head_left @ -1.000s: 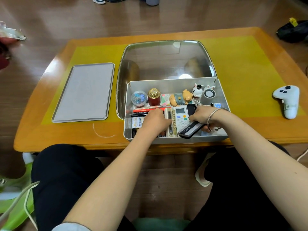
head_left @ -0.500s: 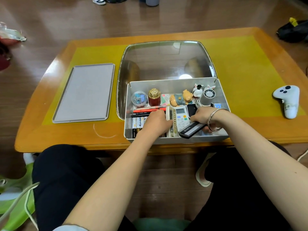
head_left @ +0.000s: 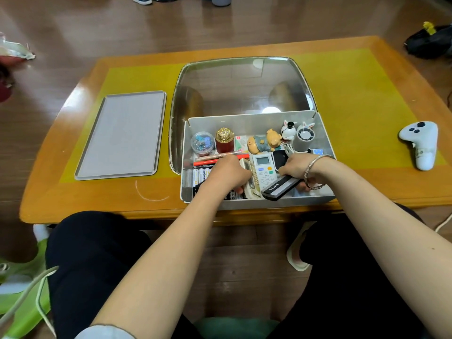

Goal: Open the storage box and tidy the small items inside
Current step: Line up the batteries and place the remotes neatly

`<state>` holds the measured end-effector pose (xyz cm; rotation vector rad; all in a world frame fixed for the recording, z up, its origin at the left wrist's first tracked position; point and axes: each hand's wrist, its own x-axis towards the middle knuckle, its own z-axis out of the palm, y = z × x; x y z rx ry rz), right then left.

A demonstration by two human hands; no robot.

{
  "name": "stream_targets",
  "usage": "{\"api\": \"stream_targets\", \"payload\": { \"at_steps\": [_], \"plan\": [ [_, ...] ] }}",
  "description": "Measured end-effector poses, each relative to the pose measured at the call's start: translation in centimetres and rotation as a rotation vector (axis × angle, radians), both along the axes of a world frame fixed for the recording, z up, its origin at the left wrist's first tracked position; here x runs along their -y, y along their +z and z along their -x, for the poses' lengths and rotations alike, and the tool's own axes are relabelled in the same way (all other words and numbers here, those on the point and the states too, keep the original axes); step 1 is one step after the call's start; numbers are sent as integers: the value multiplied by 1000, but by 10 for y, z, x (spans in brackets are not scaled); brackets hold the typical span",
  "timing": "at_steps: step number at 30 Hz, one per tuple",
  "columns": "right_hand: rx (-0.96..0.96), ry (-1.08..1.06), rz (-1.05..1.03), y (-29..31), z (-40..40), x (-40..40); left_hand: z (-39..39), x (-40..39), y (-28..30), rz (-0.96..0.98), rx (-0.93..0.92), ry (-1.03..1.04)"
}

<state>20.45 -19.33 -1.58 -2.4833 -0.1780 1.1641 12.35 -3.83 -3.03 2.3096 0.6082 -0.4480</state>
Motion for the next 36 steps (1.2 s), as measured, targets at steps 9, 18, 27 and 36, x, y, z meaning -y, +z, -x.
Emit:
{"api": "stream_targets", "payload": {
  "at_steps": [9,18,27,36],
  "plan": [
    [10,1,11,0,-1,0,9,-5,-14,-123,169,-12],
    [4,17,14,7,2,-2,16,-30,-12,-576,181,-273],
    [-3,11,12,8,3,-2,13,-39,-7,-699,281,-318],
    [-9,3,-12,11,6,-2,5,-47,-6,-738,426,-263]
  ]
}}
